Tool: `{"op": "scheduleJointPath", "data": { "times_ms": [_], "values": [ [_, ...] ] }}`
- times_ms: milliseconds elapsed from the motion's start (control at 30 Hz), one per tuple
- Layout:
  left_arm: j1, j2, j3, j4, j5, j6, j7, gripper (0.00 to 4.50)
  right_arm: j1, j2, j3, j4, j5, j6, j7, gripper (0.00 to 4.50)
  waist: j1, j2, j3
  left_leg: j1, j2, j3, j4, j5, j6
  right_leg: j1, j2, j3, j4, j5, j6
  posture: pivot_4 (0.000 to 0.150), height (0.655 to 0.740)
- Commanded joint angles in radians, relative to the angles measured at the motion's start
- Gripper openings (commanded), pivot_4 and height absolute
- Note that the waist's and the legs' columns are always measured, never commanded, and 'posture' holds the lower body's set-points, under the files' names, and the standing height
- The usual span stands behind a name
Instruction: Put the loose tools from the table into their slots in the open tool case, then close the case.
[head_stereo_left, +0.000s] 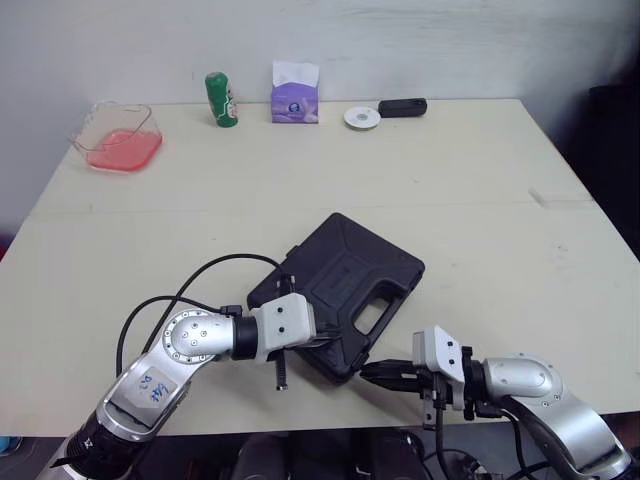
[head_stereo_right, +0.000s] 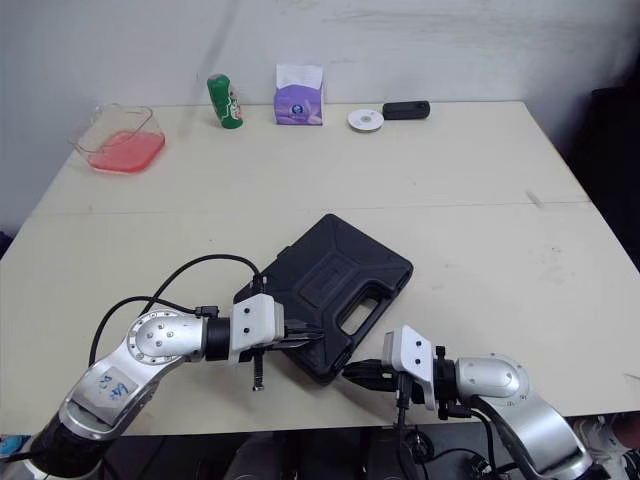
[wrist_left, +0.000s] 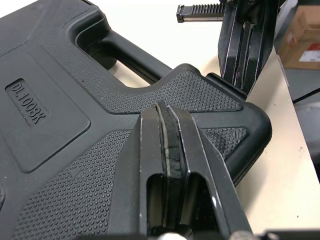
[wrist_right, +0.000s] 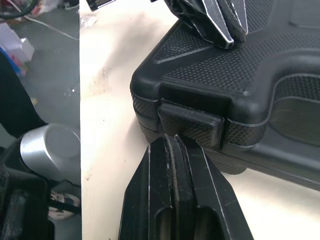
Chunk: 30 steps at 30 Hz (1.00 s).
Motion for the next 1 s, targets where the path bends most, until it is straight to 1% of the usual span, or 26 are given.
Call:
{"op": "scheduleJointPath", "data": {
  "times_ms": [33,200,300,467,600,667,767,867,933,1000],
  "values": [
    [0.056,0.029,-0.072,0.073,0.064,0.039,-0.004,0.11,-0.026,0.018,-0.001,-0.056,0.028,-0.006,-0.007,0.0,0.0,0.0,0.0,0.0,0.0,0.0,0.0,0.0,0.0,0.0,0.0,0.0,0.0,0.0,0.0,0.15,0.74],
    [0.08,0.053,-0.091,0.068,0.076,0.07,0.001,0.11,-0.051,0.016,-0.012,-0.054,0.048,0.013,0.005,0.0,-0.005,0.001,0.0,0.0,0.0,0.0,0.0,0.0,0.0,0.0,0.0,0.0,0.0,0.0,0.0,0.15,0.74],
    [0.091,0.064,-0.097,0.075,0.084,0.084,0.015,0.11,-0.079,0.043,-0.023,-0.065,0.101,0.065,-0.01,0.0,-0.012,0.001,-0.001,0.0,0.0,-0.001,-0.001,0.0,0.0,0.0,0.0,0.0,0.0,0.0,-0.001,0.15,0.74],
    [0.105,0.083,-0.115,0.068,0.075,0.106,0.008,0.11,-0.114,0.035,-0.011,-0.046,0.109,0.11,0.017,0.0,-0.023,0.003,-0.003,0.001,0.001,-0.001,-0.001,-0.001,-0.002,0.001,0.0,0.0,0.001,-0.001,-0.002,0.15,0.74],
    [0.113,0.065,-0.099,0.076,0.067,0.087,0.028,0.11,-0.125,0.031,-0.015,-0.025,0.092,0.109,0.032,0.0,-0.023,0.004,-0.003,0.002,0.001,-0.002,-0.002,0.0,-0.003,0.001,0.001,-0.001,0.001,-0.001,-0.003,0.15,0.74],
    [0.12,0.031,-0.052,0.087,0.035,0.014,0.032,0.11,-0.118,0.011,-0.034,-0.024,0.102,0.113,0.051,0.0,-0.023,0.005,-0.004,0.002,0.001,-0.002,-0.002,0.0,-0.003,0.001,0.001,-0.001,0.001,-0.001,-0.003,0.15,0.74],
    [0.137,-0.026,0.071,0.1,-0.047,-0.12,0.015,0.11,-0.097,-0.046,-0.089,-0.006,0.109,0.09,0.104,0.0,-0.019,0.005,-0.003,0.001,0.0,-0.002,-0.002,0.0,-0.002,0.0,0.001,-0.001,0.0,-0.001,-0.002,0.15,0.74],
    [0.179,-0.031,0.21,0.099,-0.152,-0.18,-0.032,0.11,-0.075,-0.103,-0.16,0.037,0.108,0.032,0.163,0.0,-0.019,0.002,0.0,-0.001,0.0,-0.002,-0.002,0.001,-0.001,-0.001,0.0,-0.001,0.0,-0.001,-0.002,0.15,0.74],
    [0.204,-0.012,0.271,0.102,-0.196,-0.207,-0.075,0.66,-0.082,-0.123,-0.206,0.072,0.11,-0.011,0.186,0.0,-0.02,0.0,0.002,-0.001,0.0,-0.002,-0.002,0.001,-0.001,-0.002,0.0,-0.002,0.0,-0.002,-0.003,0.15,0.74],
    [0.229,-0.001,0.395,0.099,-0.284,-0.206,-0.094,1.34,-0.103,-0.154,-0.278,0.126,0.133,-0.027,0.217,0.0,-0.021,0.0,0.004,-0.003,0.0,-0.002,-0.003,0.001,-0.001,-0.004,0.001,-0.002,0.0,-0.002,-0.003,0.15,0.74]
  ]
}}
